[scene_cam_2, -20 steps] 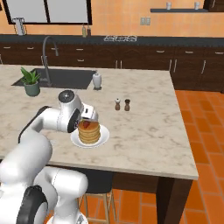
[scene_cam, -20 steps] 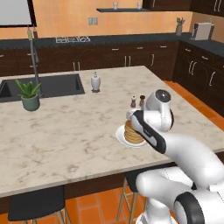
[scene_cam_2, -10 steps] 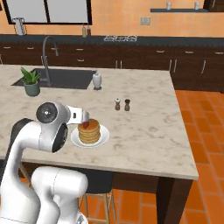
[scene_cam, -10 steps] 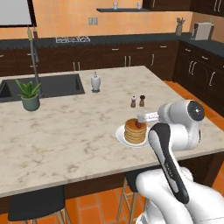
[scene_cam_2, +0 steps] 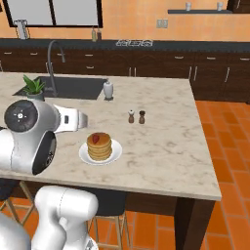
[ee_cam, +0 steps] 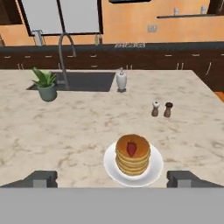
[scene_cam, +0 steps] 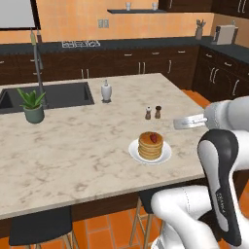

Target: Take the strawberry from the fridge and place it on top of the pancake, located on the dining counter.

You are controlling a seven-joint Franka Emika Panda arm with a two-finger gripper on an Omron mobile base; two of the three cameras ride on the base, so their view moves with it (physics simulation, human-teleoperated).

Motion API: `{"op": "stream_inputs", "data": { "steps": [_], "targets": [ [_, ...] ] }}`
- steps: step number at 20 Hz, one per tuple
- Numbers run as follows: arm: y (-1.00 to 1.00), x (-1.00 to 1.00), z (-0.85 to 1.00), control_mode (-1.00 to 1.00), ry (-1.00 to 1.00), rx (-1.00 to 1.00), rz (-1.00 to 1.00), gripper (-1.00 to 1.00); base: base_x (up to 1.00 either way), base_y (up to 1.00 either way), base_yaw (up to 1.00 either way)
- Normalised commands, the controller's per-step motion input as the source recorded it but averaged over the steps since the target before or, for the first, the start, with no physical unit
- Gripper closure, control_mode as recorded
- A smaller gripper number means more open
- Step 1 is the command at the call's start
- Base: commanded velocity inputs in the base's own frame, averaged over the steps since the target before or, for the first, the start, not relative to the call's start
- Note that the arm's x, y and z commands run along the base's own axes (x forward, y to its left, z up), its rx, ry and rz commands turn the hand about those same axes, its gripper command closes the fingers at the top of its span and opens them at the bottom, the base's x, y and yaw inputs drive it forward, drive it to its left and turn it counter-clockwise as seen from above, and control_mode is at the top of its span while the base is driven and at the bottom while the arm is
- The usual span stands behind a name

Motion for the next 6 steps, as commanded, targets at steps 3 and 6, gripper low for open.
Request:
{"op": "stream_inputs", "data": {
  "steps": [3,6],
  "targets": [
    [0.00,-1.00,0.67,-1.00,-0.10,0.19,-0.31,-1.00,0.00,0.00,0.00],
    [0.00,-0.87,0.73,-1.00,-0.23,0.07,-0.33,-1.00,0.00,0.00,0.00]
  ]
}}
